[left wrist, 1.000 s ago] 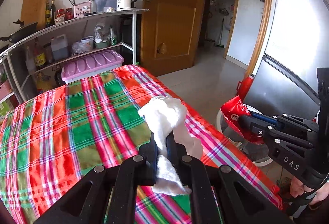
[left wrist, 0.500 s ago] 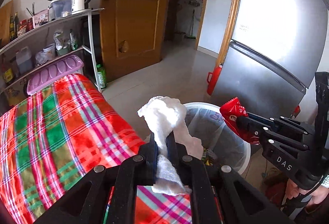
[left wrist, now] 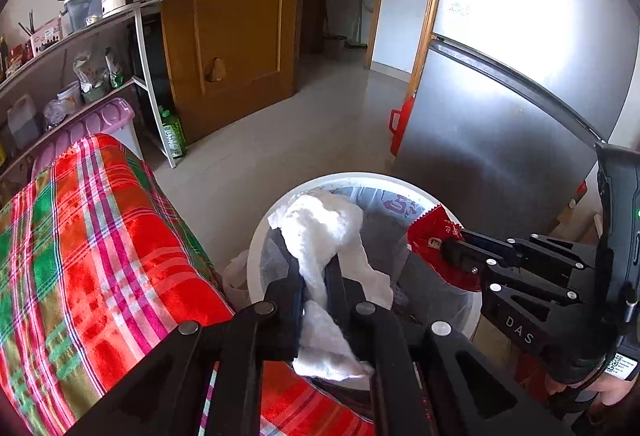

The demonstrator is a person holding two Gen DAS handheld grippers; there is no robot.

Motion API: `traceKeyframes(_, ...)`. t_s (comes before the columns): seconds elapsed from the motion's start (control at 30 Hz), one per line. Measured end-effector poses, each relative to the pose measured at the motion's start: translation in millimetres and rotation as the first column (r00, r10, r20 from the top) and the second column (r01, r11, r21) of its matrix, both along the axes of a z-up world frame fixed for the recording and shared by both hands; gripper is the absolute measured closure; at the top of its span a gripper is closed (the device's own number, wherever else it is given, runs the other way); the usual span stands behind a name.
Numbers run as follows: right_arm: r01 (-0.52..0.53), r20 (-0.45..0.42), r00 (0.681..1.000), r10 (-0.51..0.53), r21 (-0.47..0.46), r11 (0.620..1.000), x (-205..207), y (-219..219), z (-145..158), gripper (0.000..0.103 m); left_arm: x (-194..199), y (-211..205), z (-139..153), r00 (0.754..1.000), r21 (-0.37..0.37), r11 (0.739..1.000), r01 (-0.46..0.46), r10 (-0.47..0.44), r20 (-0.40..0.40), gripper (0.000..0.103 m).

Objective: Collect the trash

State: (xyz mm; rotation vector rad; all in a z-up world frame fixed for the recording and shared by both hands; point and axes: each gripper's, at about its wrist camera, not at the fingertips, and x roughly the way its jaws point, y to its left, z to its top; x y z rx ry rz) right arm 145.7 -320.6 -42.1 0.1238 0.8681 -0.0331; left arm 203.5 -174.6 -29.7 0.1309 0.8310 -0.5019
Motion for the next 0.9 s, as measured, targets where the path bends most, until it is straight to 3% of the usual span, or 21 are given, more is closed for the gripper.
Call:
traceKeyframes(0.07,0.008,-0.014,1.000,-0.008,-0.028,1.000,3.8,-1.1,-5.2,0.088,2.1,-1.1,-4.0,1.000,0.019,1.000,-0.017,0.017,0.000,0.092)
traceKeyframes(0.13,0.003,-0.025,1.000,-0.004,-0.046,0.999,5.0,-1.2,-9.3,0.088,2.7,-2.1,-6.3,1.000,0.016,1.000,-0.017,0.017,-0.009,0.081)
traceKeyframes(0.17,0.002,-0.025,1.000,-0.003,-0.046,0.999,5.4,-1.7,-10.2,0.081,2.7,-2.5,-7.3,1.000,0.020,1.000,-0.020,0.020,-0.006,0.078)
traceKeyframes(0.2,0.002,-0.023,1.000,-0.003,-0.041,0.999,5.4,-2.4,-10.6,0.066,3.0,-3.1,-7.5,1.000,0.026,0.999,-0.023,0.023,-0.001,0.070)
traceKeyframes(0.23,0.004,-0.022,1.000,-0.005,-0.038,0.999,5.6,-3.4,-10.1,0.058,3.2,-3.1,-8.0,1.000,0.029,0.999,-0.026,0.026,-0.001,0.066)
traceKeyframes(0.27,0.008,-0.017,1.000,-0.009,-0.039,0.999,5.0,-4.0,-9.5,0.050,3.2,-2.8,-8.0,1.000,0.022,0.999,-0.024,0.025,-0.008,0.065)
traceKeyframes(0.53,0.051,0.046,0.998,-0.049,-0.047,0.998,-13.9,0.7,7.6,0.050,-9.2,3.6,1.5,0.999,0.000,0.999,-0.034,0.034,0.011,0.063)
traceKeyframes(0.63,0.070,0.087,0.994,-0.066,-0.053,0.996,-28.8,8.1,21.1,0.050,-20.2,9.5,7.6,0.997,0.007,0.998,-0.065,0.064,0.035,0.056)
traceKeyframes(0.83,0.071,0.137,0.989,-0.062,-0.060,0.996,-58.0,26.5,41.8,0.050,-42.6,29.3,23.1,0.993,-0.031,0.994,-0.105,0.107,0.052,0.055)
traceKeyframes(0.9,0.080,0.148,0.986,-0.069,-0.066,0.995,-67.9,31.5,46.4,0.050,-50.9,34.3,26.7,0.989,-0.013,0.992,-0.128,0.129,0.074,0.055)
